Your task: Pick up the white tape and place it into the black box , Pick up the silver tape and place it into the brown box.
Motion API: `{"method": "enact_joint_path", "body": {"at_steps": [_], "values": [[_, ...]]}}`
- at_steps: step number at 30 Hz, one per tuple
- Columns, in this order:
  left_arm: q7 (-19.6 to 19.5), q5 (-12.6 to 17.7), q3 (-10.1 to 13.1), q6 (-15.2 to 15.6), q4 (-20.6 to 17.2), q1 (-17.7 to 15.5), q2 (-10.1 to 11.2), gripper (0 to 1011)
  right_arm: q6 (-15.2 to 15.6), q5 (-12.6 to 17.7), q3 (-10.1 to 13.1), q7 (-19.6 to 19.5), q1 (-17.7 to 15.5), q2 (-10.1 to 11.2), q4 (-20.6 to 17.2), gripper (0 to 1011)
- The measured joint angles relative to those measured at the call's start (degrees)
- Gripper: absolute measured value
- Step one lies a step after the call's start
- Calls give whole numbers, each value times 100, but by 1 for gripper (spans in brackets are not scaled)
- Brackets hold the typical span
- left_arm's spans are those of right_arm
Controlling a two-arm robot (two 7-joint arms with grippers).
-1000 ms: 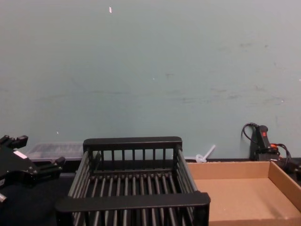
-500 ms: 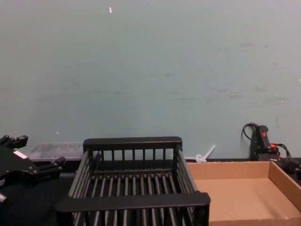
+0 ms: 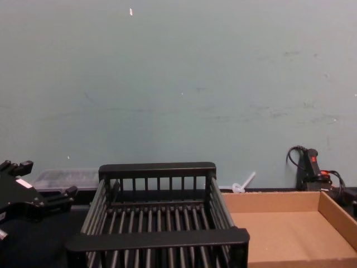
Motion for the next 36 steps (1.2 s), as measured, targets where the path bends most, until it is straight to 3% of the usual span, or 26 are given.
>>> {"method": "enact_joint_path", "body": {"at_steps": [18,27,36], "values": [[0,0,0,0,0,0,0,1001,497,380,316,307,-1078,119,-960,1000],[0,0,0,0,0,0,0,1002,810,530,423,529,-1388,193,-1193,1000],[0,0,0,0,0,0,0,1001,1457,726,554,946,-1578,407,-1453,1000]]}}
